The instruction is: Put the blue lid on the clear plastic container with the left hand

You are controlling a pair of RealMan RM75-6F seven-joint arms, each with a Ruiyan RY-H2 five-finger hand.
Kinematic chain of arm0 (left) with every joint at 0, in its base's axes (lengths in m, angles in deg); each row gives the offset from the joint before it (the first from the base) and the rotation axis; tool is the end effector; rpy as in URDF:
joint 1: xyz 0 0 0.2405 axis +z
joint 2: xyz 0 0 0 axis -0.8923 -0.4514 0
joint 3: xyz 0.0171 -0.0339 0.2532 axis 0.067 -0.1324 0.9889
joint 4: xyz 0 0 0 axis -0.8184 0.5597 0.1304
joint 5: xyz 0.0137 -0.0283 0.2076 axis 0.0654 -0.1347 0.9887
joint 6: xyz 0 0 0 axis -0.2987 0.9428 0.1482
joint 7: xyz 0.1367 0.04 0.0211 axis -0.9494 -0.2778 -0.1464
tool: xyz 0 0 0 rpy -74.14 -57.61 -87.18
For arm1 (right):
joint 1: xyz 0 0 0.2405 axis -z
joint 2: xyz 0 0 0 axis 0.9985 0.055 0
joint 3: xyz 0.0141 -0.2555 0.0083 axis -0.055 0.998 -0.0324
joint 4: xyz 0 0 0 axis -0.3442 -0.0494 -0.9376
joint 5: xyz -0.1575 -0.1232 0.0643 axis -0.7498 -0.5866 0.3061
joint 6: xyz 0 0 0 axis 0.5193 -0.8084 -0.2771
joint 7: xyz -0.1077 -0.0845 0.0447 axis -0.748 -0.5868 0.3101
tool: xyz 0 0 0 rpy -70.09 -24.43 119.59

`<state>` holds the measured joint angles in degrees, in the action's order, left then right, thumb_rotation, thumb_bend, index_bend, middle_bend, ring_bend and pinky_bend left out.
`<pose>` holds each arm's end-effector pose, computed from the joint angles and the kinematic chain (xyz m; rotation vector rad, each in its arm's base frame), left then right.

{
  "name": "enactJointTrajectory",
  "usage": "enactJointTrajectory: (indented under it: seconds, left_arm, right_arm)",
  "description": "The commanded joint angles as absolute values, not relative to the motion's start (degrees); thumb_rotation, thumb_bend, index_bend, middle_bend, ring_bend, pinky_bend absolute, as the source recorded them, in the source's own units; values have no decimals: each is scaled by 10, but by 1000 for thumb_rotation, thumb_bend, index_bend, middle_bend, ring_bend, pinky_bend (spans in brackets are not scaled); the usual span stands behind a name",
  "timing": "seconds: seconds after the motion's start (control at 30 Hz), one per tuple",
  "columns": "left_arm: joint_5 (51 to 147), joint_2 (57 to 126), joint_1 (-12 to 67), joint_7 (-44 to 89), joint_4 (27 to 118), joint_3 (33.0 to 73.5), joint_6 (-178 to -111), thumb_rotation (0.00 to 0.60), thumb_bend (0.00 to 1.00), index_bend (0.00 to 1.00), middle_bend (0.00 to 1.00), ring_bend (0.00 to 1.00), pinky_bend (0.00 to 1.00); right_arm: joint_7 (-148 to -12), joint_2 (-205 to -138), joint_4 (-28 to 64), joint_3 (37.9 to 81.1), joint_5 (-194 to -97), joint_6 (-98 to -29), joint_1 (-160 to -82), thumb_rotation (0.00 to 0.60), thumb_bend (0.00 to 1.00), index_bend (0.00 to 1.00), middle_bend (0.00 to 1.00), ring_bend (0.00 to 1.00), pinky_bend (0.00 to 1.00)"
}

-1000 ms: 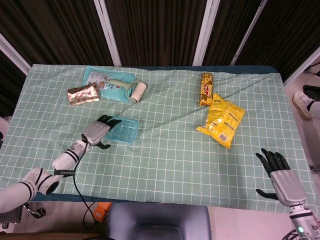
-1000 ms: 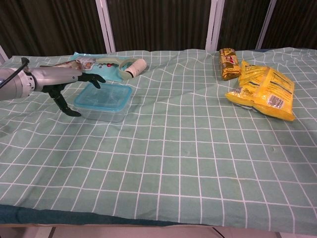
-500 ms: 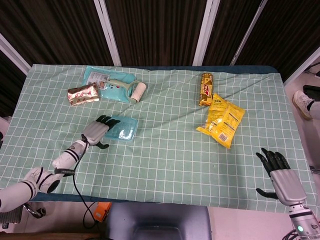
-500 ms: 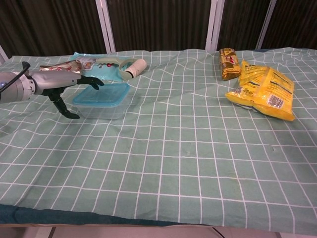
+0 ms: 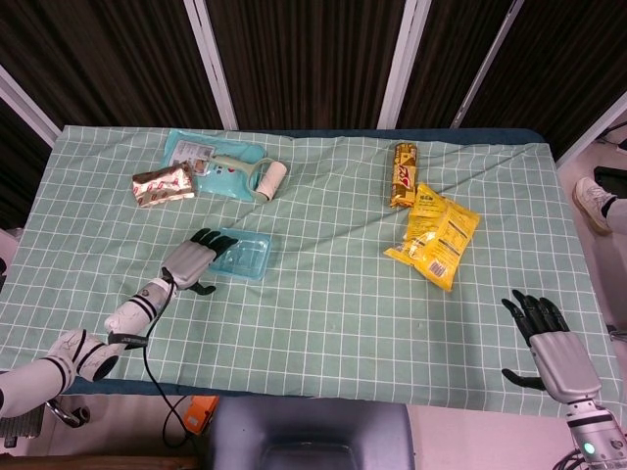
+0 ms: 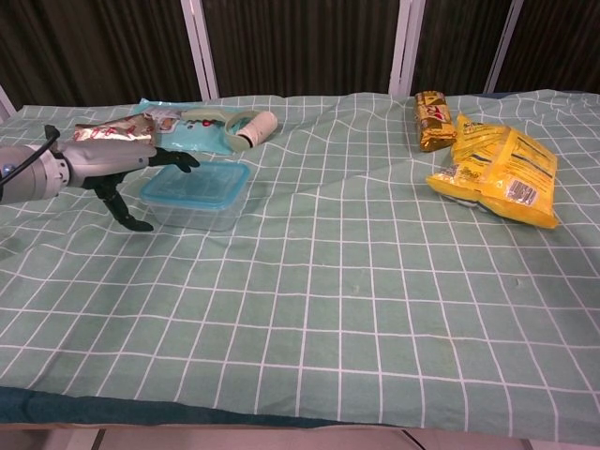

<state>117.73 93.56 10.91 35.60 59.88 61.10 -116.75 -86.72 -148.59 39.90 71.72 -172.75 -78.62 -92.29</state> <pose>-0.2105 0.4126 0.0058 -2.0819 -0.9402 -0.6404 -0.3057 -0.1627 0.1445 1.5869 -0.9325 0.7512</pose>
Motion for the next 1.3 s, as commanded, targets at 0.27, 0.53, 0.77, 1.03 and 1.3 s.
enactJointTrajectory:
  seconds: [0.27, 0.53, 0.77, 1.03, 1.3]
  left_arm:
    - [1196, 922, 120, 373, 612, 597, -1217, 600, 223, 0, 87, 0, 0]
    - [1207, 873, 136, 368, 685, 586, -1267, 600, 226, 0, 112, 0, 0]
    - [1215, 836, 163, 311, 762, 610, -1285, 600, 244, 0, 232, 0, 0]
    - [1212, 844, 186, 271, 784, 616, -1307, 600, 242, 0, 261, 0, 0]
    - [1201, 859, 194, 264, 762, 605, -1314, 600, 242, 0, 208, 0, 0]
  right_arm:
    - [-863, -1484, 399, 718, -1733, -793, -920, 600, 201, 0, 0, 0, 0]
    - [-859, -1482, 399, 721, -1740, -794, -919, 600, 201, 0, 0, 0, 0]
    - [-854, -1480, 398, 724, -1747, -799, -917, 600, 201, 0, 0, 0, 0]
    - [-851, -1479, 398, 728, -1759, -806, -914, 600, 201, 0, 0, 0, 0]
    - [-850, -1479, 396, 729, -1761, -805, -915, 600, 201, 0, 0, 0, 0]
